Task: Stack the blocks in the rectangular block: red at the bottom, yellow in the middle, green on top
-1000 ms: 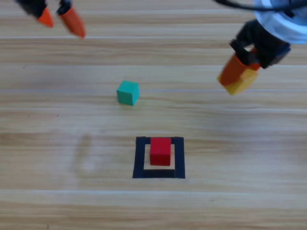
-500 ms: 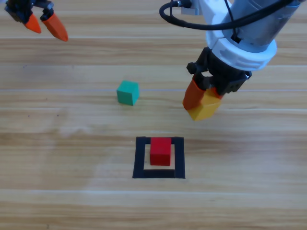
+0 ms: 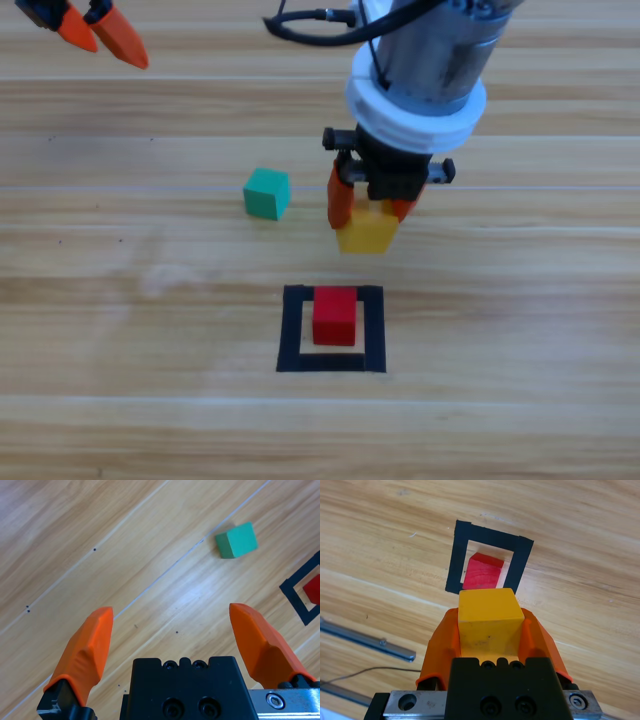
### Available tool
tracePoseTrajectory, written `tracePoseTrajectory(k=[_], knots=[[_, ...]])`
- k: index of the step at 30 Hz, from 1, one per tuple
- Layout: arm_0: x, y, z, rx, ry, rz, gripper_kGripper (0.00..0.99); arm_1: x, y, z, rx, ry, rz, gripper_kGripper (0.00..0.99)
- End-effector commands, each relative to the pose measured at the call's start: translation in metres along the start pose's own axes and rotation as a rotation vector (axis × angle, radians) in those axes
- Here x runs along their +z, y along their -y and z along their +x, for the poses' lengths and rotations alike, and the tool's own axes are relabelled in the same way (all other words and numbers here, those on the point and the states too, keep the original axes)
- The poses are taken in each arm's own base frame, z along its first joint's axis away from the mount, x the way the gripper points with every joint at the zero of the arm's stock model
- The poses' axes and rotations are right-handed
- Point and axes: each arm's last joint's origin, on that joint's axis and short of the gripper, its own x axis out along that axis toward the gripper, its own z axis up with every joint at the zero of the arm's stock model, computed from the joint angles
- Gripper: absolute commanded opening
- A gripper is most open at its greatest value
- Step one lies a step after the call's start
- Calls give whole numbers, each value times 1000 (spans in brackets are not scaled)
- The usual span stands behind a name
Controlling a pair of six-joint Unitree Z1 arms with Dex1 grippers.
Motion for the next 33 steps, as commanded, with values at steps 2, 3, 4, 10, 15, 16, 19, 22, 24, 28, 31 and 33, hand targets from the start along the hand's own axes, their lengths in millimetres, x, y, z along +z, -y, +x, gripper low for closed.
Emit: tracePoseTrajectory(k=[2, 3, 4, 10, 15, 16, 19, 22, 24, 28, 31, 33], knots=[[-11, -16, 37, -94, -68, -36, 990, -20, -29, 33, -113, -23, 11, 0], [-11, -15, 39, -103, -70, -37, 990, -20, -29, 35, -120, -21, 20, 0], [-10, -14, 42, -111, -73, -34, 990, -20, -29, 39, -126, -24, 34, 0], [-7, -10, 56, -138, -88, -21, 990, -15, -40, 61, -178, -34, 79, 0], [-8, -13, 60, -111, -115, -29, 990, -16, -40, 68, -204, -37, 107, 0], [-9, -13, 62, -111, -120, -30, 990, -16, -40, 69, -210, -39, 108, 0], [-9, -14, 63, -106, -126, -34, 990, -16, -39, 72, -222, -46, 109, 0], [-10, -13, 64, -108, -130, -38, 990, -16, -39, 77, -233, -56, 109, 0], [-9, -13, 68, -112, -136, -42, 990, -16, -39, 80, -234, -65, 108, 0], [-8, -11, 71, -118, -140, -47, 990, -15, -41, 89, -230, -82, 105, 0], [-7, -11, 74, -104, -147, -52, 990, -14, -42, 97, -231, -96, 99, 0], [-4, -11, 75, -81, -152, -60, 990, -14, -42, 100, -229, -103, 98, 0]])
